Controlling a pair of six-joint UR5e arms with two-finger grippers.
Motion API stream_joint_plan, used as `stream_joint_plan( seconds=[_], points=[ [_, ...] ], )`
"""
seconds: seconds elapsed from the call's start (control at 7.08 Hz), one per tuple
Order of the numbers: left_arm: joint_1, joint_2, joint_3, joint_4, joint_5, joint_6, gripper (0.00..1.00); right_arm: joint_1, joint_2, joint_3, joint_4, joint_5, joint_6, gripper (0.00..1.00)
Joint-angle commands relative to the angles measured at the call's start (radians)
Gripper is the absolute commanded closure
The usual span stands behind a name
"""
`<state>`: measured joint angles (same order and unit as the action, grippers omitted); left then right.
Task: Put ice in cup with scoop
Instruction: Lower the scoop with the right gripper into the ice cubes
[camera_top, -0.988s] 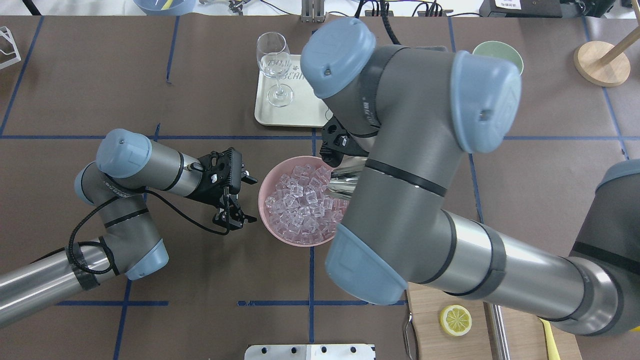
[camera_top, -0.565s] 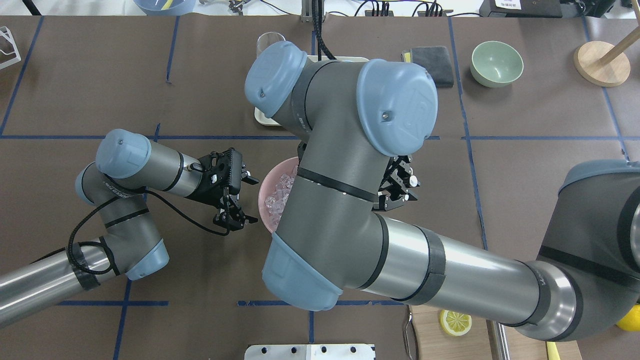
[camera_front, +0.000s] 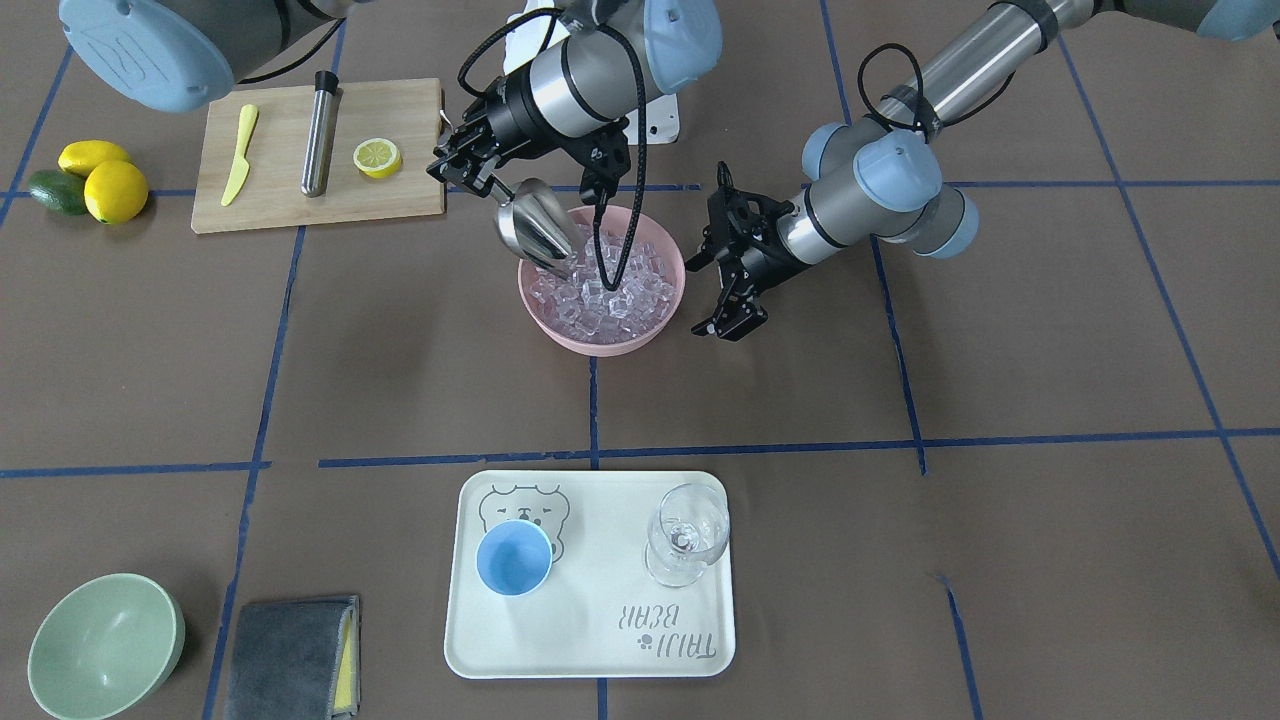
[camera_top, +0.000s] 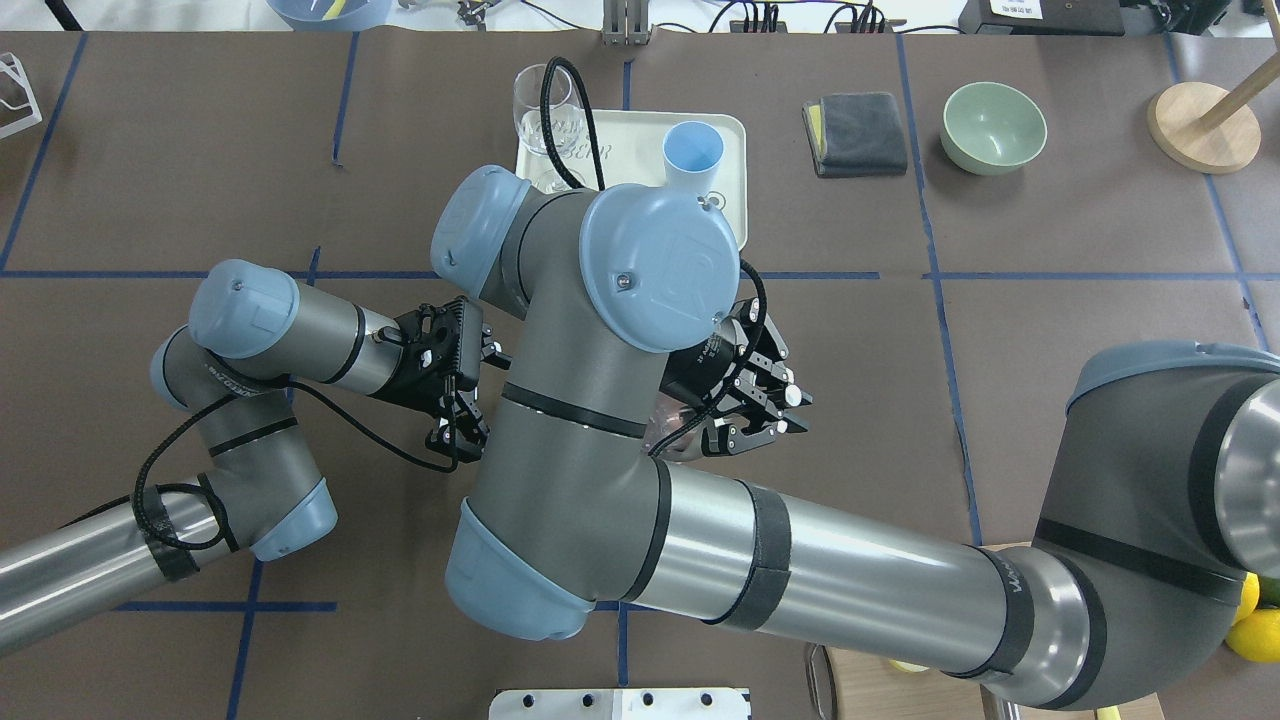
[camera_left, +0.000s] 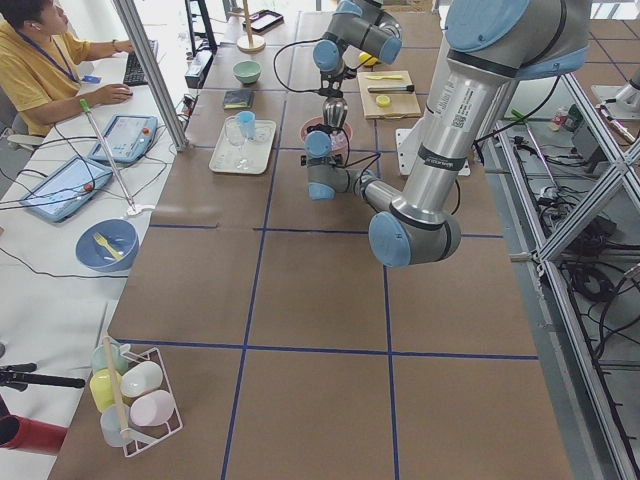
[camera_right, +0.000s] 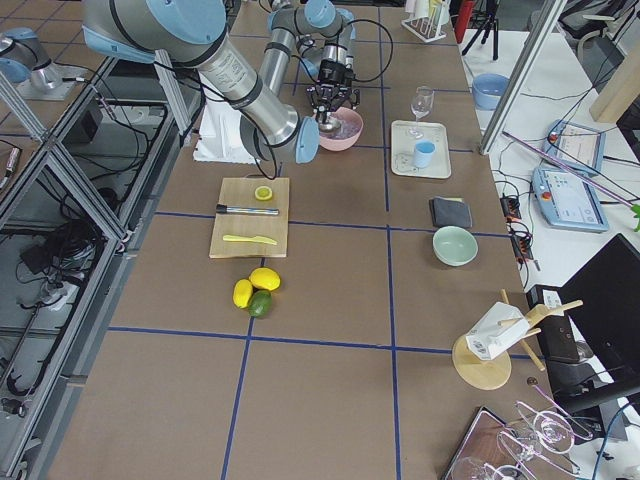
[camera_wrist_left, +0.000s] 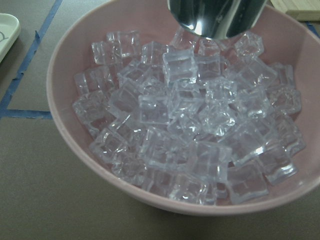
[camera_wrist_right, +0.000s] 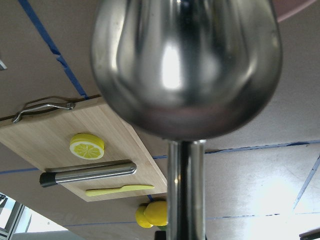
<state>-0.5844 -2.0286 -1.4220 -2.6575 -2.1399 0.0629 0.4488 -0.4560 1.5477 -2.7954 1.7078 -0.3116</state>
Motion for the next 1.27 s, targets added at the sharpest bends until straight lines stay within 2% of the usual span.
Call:
stream_joint_plan(
  seconds=[0.0,0.42,0.85,1.13],
  points=[
    [0.0,0.001,0.0,-0.001,0.0,0.0,0.0,-0.013,-0.003,-0.066,0.083,0.006,0.017,1.0],
    [0.0,0.002,0.0,-0.015,0.0,-0.005,0.0,-0.01,-0.021,-0.06,0.138,0.033,0.034,1.0],
    [0.0,-0.004,-0.003,-0.016,0.0,-0.005,0.0,0.036,-0.078,-0.049,0.229,0.177,0.077,1.0],
    [0.0,-0.006,-0.008,-0.022,0.0,-0.008,0.0,0.036,-0.157,0.003,0.33,0.243,0.135,1.0]
  ],
)
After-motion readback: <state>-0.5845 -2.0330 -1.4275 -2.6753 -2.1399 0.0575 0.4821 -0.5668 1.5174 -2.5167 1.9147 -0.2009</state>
